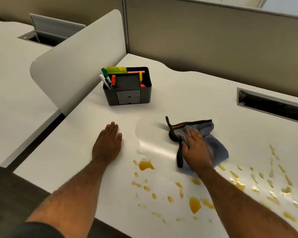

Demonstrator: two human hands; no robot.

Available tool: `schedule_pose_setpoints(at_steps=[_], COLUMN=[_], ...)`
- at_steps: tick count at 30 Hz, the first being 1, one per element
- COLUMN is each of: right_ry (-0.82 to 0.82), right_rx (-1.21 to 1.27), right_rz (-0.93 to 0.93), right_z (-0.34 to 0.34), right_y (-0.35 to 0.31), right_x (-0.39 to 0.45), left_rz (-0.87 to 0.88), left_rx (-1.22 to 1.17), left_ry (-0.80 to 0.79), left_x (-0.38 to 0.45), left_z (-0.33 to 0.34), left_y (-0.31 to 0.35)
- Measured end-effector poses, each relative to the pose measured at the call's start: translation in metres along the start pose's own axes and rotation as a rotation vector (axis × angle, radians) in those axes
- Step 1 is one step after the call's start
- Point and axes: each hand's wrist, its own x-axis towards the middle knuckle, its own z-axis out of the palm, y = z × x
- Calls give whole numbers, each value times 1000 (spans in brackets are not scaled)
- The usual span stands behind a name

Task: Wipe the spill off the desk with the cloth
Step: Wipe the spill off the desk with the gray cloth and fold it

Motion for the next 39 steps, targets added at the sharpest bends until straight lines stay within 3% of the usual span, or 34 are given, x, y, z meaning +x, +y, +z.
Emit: schedule_pose_setpoints(at_steps=[5,15,27,39], right_ry=[-40,-211,-316,-317], right_rx=[-73,72,96,-119], right_rz=[94,-281,-540,-680], right_z=[10,31,27,12], right_y=[-28,-94,-102,-64], right_x=[10,-19,-89,-141], left_rz=[35,49,40,21], left_rx=[45,-86,-98,-75], left_ry=[14,104,67,57], left_x=[-15,-19,-19,-24], left_z=[-2,-6,-6,-8], left_y=[-2,-6,-6,-2])
